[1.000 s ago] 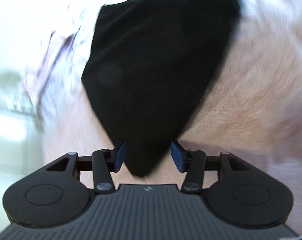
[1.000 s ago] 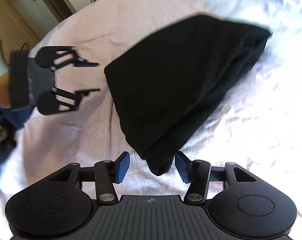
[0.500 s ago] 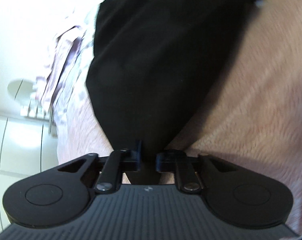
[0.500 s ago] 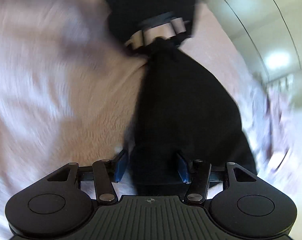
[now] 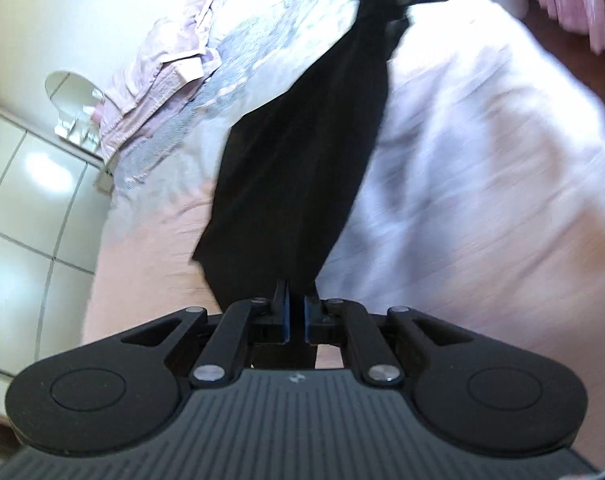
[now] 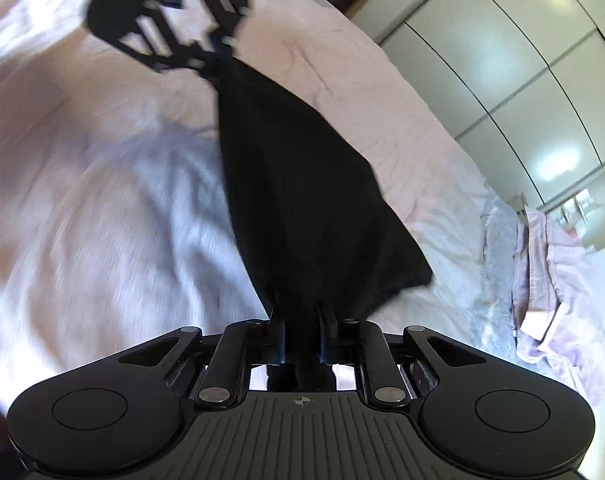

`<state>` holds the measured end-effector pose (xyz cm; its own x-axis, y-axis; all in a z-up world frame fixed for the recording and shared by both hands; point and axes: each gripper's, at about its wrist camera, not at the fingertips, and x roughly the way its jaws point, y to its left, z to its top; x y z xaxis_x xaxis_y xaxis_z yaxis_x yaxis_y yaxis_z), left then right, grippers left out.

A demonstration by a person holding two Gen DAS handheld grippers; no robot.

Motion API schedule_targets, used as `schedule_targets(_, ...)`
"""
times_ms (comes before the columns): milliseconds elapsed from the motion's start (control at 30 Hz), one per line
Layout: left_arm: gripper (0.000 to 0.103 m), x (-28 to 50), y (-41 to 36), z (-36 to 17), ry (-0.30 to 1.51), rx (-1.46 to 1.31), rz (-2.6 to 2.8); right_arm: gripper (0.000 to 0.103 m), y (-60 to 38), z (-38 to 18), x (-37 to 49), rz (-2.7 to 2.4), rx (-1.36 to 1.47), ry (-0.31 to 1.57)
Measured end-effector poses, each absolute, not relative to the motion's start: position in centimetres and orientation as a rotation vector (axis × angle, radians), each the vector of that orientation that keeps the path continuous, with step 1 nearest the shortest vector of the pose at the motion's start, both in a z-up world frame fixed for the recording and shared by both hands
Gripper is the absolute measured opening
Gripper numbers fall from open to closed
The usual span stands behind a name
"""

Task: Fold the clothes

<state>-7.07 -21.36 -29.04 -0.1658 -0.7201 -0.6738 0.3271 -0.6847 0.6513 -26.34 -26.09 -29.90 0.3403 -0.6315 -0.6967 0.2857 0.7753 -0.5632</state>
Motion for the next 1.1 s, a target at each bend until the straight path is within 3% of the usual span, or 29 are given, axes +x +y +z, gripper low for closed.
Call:
schedule_targets(100,0.005,-9.6,-16.7,-31.7,-0.450,1.396,-1.901,0.013,-24.2,-31.9,-30.2,-0.574,-0.414,1.057)
schedule_targets(200,0.005,-11.3,-16.8,-35.0,-0.470,1.365,-1.868,0.014,-23.0,-35.1,-32.3,-0.565,-0.470,1.036)
schedule_targets(367,0.005,-10.8,-15.5,-39.2,-0.617,1.279,-1.833,0.014,-21.9,-41.6,-33.3,-0.611,-0.578,0.970)
schedule_targets(533,0.006,-11.1,-14.7,-40.7,-0.704,1.201,-1.769,0.014,-20.1,-44.9,-33.9,-0.715,-0.726,0.864)
schedule_targets(633,0.012,-11.5,-14.1,-41.4,-0.766,1.186,-1.691,0.020,-18.9,-45.8,-33.8,-0.807,-0.775,0.835)
schedule_targets(767,0.017,-12.7,-13.6,-41.2,-0.763,1.202,-1.622,0.031,-17.4,-45.1,-33.7,-0.939,-0.723,0.849)
schedule_targets(933,0.036,-15.2,-12.7,-39.5,-0.751,1.186,-1.618,0.032,-14.0,-41.7,-34.3,-1.035,-0.600,0.776)
schedule_targets(1100,0.042,-17.3,-13.4,-38.4,-0.701,1.162,-1.655,0.032,-13.9,-37.9,-35.9,-0.998,-0.127,0.563)
